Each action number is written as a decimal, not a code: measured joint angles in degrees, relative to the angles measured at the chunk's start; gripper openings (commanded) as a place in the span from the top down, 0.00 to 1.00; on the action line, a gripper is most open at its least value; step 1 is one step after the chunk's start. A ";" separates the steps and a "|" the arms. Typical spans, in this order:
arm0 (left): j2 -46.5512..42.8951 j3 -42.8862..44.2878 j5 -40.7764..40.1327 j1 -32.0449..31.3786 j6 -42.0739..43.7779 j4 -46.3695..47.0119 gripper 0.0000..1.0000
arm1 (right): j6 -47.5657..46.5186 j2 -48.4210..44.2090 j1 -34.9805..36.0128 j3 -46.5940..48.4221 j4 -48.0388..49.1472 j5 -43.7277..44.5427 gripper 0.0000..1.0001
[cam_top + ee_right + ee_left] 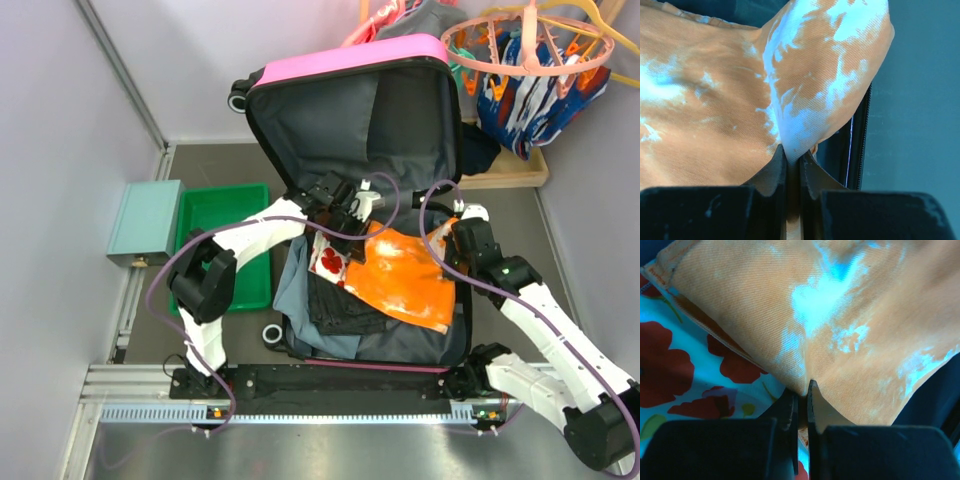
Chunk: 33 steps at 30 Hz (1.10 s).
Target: Open, take out, and arrange the luggage
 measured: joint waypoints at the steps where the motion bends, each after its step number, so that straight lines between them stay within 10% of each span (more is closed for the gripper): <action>1: -0.37 0.00 0.02 -0.02 0.42 -0.02 1.00 | -0.02 0.00 -0.02 0.00 -0.04 0.00 1.00; 33: -22.14 0.33 -4.15 7.78 8.90 -5.51 1.00 | -0.83 6.73 2.38 18.51 2.16 -9.79 1.00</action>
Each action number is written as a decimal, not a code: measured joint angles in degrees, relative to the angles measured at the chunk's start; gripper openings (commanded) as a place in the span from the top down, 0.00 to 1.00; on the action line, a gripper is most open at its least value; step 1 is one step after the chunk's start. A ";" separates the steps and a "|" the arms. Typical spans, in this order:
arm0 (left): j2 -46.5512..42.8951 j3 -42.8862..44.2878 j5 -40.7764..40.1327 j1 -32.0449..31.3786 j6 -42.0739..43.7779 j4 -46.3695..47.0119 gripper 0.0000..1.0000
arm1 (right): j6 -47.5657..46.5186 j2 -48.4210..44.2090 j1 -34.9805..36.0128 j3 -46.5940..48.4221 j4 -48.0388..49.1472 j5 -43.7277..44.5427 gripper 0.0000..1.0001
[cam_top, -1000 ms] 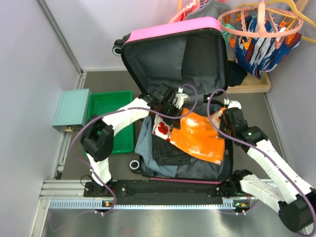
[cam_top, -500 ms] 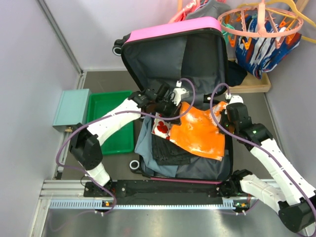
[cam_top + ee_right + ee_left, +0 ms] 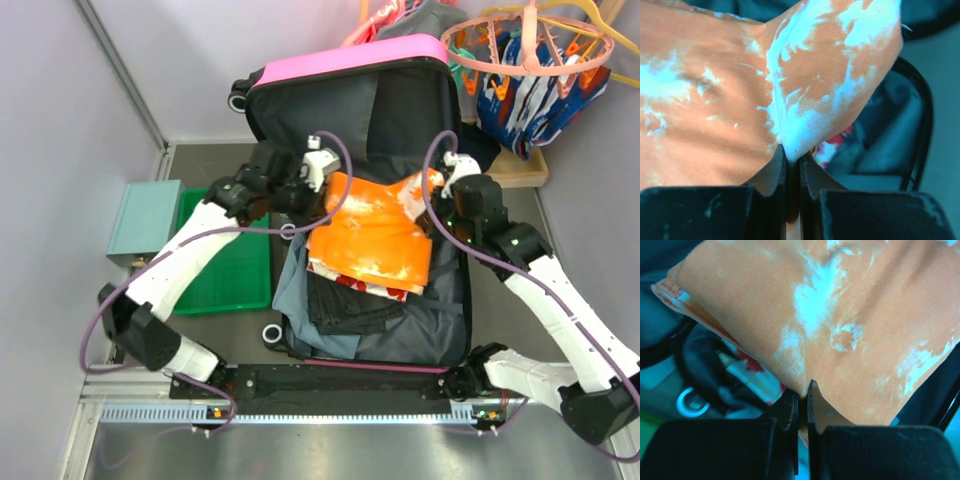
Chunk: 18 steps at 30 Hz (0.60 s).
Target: Open, take out, and arrange the luggage
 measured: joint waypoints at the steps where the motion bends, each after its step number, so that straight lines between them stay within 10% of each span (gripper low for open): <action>1: -1.20 0.00 -0.24 0.90 0.37 -0.57 1.00 | 0.00 1.40 1.46 1.95 0.79 -0.07 1.00; 18: -19.91 -8.37 -17.97 25.90 10.97 -12.28 1.00 | 2.51 40.17 25.81 31.71 16.81 -3.15 1.00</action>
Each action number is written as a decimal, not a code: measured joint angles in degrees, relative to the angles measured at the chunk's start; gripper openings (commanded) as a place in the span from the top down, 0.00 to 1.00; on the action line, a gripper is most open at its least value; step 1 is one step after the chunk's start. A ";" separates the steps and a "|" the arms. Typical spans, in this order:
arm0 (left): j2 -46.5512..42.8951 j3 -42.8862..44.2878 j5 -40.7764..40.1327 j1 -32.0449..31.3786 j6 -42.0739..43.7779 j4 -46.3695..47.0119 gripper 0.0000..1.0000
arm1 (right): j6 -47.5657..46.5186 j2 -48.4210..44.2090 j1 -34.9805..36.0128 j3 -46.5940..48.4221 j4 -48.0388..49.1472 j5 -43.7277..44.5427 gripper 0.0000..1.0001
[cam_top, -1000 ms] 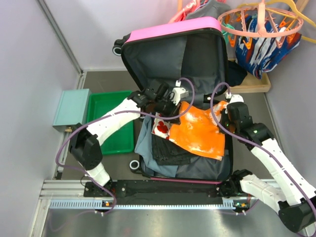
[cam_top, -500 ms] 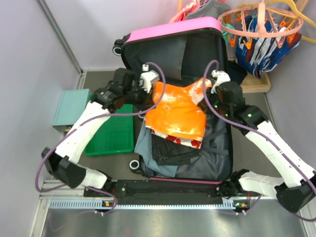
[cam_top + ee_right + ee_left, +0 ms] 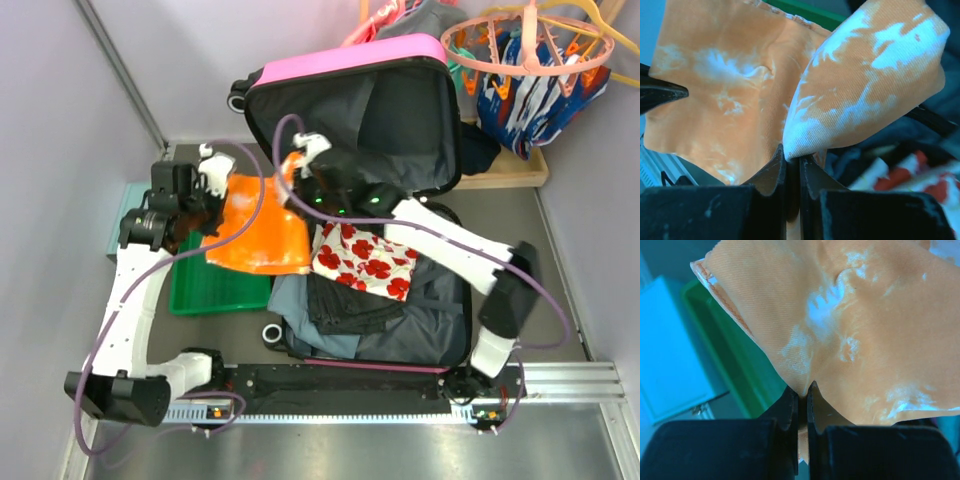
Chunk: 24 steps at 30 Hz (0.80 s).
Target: Open, take out, and arrange the luggage
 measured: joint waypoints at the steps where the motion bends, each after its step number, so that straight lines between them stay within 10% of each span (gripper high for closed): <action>1: -0.63 -1.44 -1.49 1.18 0.70 0.07 1.00 | 0.31 2.05 0.63 1.33 0.68 -0.26 1.00; 12: 2.97 -13.92 -9.94 13.27 5.62 7.06 1.00 | 6.05 27.82 3.43 17.05 6.45 -4.33 1.00; 24: 12.22 -16.83 -8.09 17.00 8.11 18.71 1.00 | 5.95 34.05 4.61 22.64 8.17 1.20 1.00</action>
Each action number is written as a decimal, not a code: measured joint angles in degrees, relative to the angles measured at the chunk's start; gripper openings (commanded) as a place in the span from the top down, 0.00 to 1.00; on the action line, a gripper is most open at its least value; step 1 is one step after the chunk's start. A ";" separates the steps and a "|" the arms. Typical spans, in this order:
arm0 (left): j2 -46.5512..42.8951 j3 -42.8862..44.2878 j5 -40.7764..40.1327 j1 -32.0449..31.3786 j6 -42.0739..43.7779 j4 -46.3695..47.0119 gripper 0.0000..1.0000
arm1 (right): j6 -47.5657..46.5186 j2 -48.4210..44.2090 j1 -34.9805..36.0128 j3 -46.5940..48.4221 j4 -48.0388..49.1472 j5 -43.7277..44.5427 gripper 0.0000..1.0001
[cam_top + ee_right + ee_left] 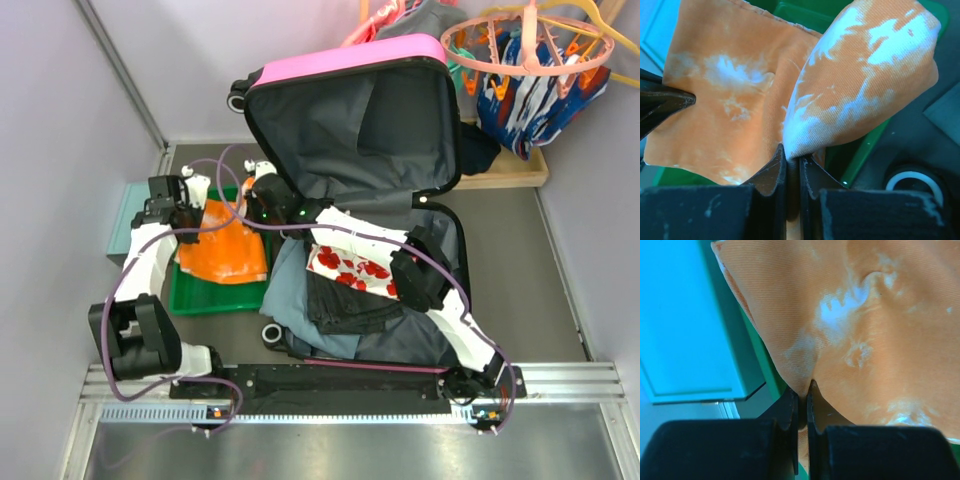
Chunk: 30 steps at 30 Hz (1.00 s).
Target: Open, take out, and arrange the luggage
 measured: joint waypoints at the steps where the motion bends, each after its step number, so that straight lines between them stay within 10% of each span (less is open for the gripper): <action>1: 0.61 -0.17 0.13 0.07 0.00 0.59 1.00 | -0.31 0.15 0.00 0.00 -0.07 0.74 1.00; 7: 4.04 -1.25 -1.36 1.16 0.11 4.35 1.00 | -1.77 4.02 0.00 2.47 -0.35 1.27 1.00; 10: 5.05 -1.55 -2.27 1.60 0.50 5.01 0.61 | -2.43 5.20 -0.02 2.47 -0.79 1.49 0.79; 12: 6.08 -1.55 -2.27 1.60 1.09 5.57 0.58 | -3.08 5.31 -0.02 2.47 -1.29 2.05 0.54; 18: 7.37 -1.01 -3.32 1.64 0.94 6.25 0.48 | -8.72 5.03 0.24 2.47 -1.73 4.48 0.38; 24: 5.70 2.25 -3.56 1.64 -0.07 5.97 0.58 | -16.57 1.05 2.19 1.09 -1.64 10.71 0.46; 30: -0.85 3.61 6.99 -0.46 -1.66 5.53 0.73 | -19.23 -12.24 4.31 -8.11 -0.20 13.20 0.75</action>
